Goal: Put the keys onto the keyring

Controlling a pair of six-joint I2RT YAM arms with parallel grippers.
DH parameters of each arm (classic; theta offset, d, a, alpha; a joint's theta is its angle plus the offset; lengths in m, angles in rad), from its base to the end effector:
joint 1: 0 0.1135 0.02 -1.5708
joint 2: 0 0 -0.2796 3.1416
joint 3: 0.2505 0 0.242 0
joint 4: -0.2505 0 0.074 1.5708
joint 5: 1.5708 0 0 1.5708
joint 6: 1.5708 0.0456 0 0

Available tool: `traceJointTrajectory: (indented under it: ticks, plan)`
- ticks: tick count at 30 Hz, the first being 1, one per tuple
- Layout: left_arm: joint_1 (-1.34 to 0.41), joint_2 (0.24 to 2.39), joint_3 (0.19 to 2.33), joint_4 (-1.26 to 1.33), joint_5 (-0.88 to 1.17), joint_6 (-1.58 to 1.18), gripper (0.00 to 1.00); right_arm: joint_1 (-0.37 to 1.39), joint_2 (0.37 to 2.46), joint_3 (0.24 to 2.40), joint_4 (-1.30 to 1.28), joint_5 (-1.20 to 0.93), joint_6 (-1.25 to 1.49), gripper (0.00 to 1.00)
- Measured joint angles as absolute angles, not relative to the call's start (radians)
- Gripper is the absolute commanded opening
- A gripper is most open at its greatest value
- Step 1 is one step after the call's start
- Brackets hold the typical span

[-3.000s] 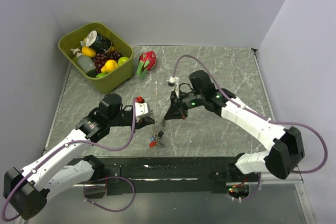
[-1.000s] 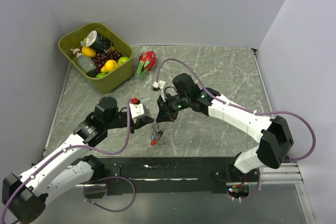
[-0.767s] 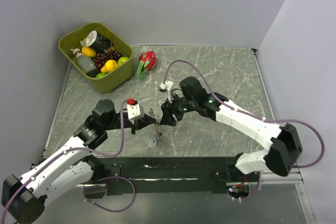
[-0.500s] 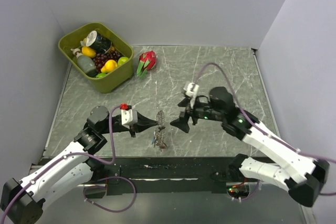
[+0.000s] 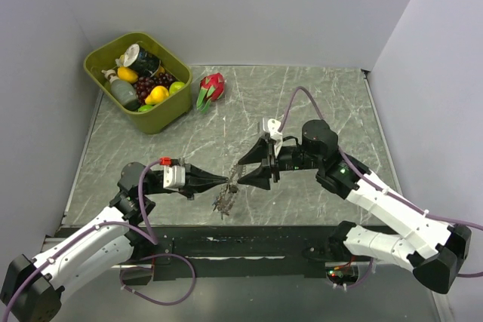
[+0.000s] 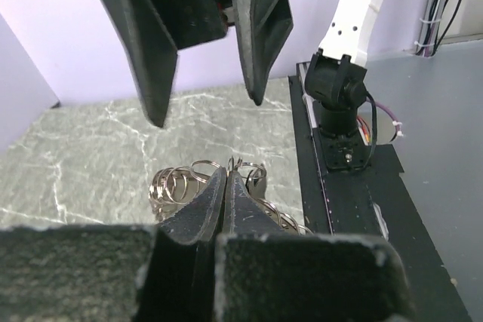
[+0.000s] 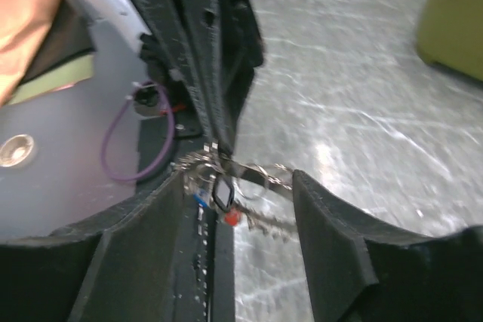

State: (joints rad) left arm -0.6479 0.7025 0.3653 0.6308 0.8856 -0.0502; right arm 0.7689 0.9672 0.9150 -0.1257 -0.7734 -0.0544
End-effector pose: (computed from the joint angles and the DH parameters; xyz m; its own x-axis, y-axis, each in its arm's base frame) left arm 0.0952 -0.1164 0.3030 0.1817 -0.1773 -0.9672 0.9832 0.0484 0.1758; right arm 0.1241 0.1644 0.3725 -0.0731 -0.1248 -0.9895 -0.9971 0.0294 0.0699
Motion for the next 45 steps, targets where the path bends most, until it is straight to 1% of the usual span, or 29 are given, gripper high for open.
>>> traceJointTrajectory:
  ticks: [7, 9, 10, 17, 20, 23, 24, 25, 27, 36, 38, 40, 41, 42, 44, 45]
  plan:
    - [-0.649, 0.702, 0.364, 0.652, 0.891, -0.056, 0.01, 0.811, 1.002, 0.915, -0.097, -0.831, -0.043, 0.51]
    - [-0.649, 0.702, 0.364, 0.655, 0.888, -0.062, 0.01, 0.826, 1.008, 0.915, -0.097, -0.831, -0.043, 0.5]
    - [-0.649, 0.702, 0.364, 0.656, 0.885, -0.065, 0.01, 0.833, 1.011, 0.916, -0.097, -0.828, -0.043, 0.47]
    - [-0.649, 0.702, 0.363, 0.686, 0.876, -0.075, 0.01, 0.866, 1.034, 0.924, -0.097, -0.796, -0.041, 0.39]
    - [-0.649, 0.703, 0.363, 0.695, 0.875, -0.081, 0.01, 0.868, 1.035, 0.924, -0.09, -0.786, -0.034, 0.32]
    - [-0.649, 0.704, 0.363, 0.699, 0.875, -0.092, 0.01, 0.868, 1.042, 0.924, -0.088, -0.773, -0.03, 0.24]
    - [-0.649, 0.704, 0.361, 0.699, 0.875, -0.093, 0.01, 0.868, 1.045, 0.924, -0.086, -0.768, -0.027, 0.14]
    - [-0.649, 0.704, 0.359, 0.701, 0.875, -0.095, 0.01, 0.868, 1.048, 0.924, -0.085, -0.765, -0.023, 0.08]
    - [-0.649, 0.704, 0.353, 0.701, 0.874, -0.099, 0.01, 0.868, 1.051, 0.924, -0.086, -0.756, -0.021, 0.0]
    - [-0.648, 0.704, 0.347, 0.705, 0.86, -0.118, 0.02, 0.875, 1.055, 0.932, -0.098, -0.731, -0.016, 0.0]
    - [-0.648, 0.701, 0.355, 0.673, 0.855, -0.109, 0.14, 0.876, 1.058, 0.942, -0.117, -0.721, -0.023, 0.0]
    - [-0.648, 0.697, 0.387, 0.588, 0.845, -0.084, 0.25, 0.878, 1.069, 0.963, -0.154, -0.706, -0.036, 0.0]
    - [-0.648, 0.698, 0.419, 0.514, 0.837, -0.062, 0.28, 0.878, 1.076, 0.977, -0.176, -0.693, -0.048, 0.0]
    - [-0.648, 0.698, 0.45, 0.456, 0.832, -0.032, 0.33, 0.877, 1.082, 0.989, -0.196, -0.687, -0.057, 0.0]
    - [-0.648, 0.706, 0.536, 0.33, 0.816, 0.025, 0.37, 0.877, 1.095, 1.018, -0.248, -0.672, -0.083, 0.0]
    - [-0.648, 0.711, 0.58, 0.269, 0.813, 0.056, 0.41, 0.877, 1.102, 1.032, -0.275, -0.666, -0.099, 0.0]
